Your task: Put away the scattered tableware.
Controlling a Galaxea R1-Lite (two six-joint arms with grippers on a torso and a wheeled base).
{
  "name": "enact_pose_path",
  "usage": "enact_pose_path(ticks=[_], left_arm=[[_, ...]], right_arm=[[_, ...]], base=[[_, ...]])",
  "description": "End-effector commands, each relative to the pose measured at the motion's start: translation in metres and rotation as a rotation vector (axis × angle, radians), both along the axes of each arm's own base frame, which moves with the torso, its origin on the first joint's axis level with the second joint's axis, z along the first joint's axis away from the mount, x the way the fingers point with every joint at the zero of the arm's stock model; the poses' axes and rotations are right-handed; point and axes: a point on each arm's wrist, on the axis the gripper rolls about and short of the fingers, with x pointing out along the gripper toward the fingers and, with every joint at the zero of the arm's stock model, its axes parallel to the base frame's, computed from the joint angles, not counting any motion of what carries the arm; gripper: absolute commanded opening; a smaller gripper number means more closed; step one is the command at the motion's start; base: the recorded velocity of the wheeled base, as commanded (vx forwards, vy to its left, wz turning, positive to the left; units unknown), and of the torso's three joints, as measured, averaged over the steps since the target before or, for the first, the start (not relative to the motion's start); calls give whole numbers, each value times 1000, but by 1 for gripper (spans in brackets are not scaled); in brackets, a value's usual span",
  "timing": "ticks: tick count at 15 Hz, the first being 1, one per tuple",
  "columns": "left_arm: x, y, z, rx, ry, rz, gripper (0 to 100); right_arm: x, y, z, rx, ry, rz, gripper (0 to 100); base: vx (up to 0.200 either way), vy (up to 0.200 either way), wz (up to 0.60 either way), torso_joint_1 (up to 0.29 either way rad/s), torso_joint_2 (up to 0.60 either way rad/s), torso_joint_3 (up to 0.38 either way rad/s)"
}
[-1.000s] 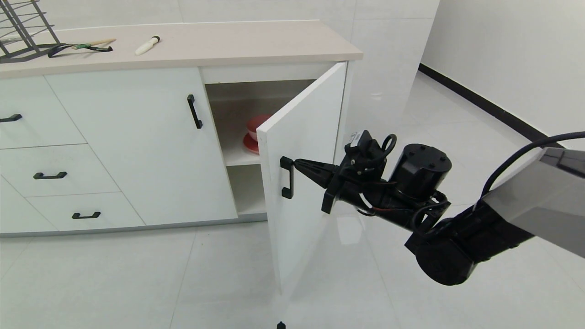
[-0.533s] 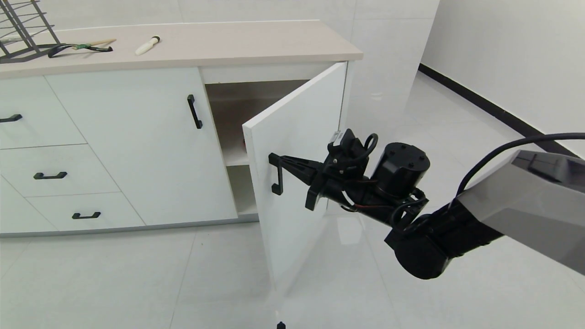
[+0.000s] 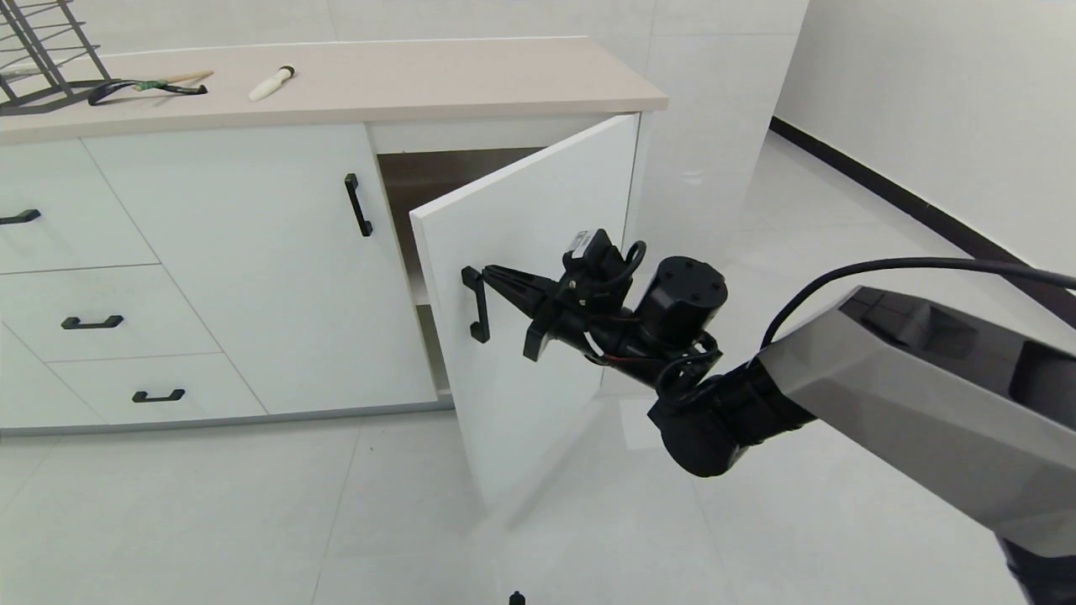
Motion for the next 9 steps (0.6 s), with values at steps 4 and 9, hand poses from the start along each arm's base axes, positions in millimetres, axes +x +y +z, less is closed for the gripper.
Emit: enact_pose_path(ticks=[4,9], left_arm=[[0,0,0,0,1,-1,100],[0,0,0,0,1,0,100]], right_arm=[[1,1,2,7,-7,2,0],[-54,-43,38,-30,31,2,0]], base=[[0,0,0,0,0,0],[0,0,0,0,0,0]])
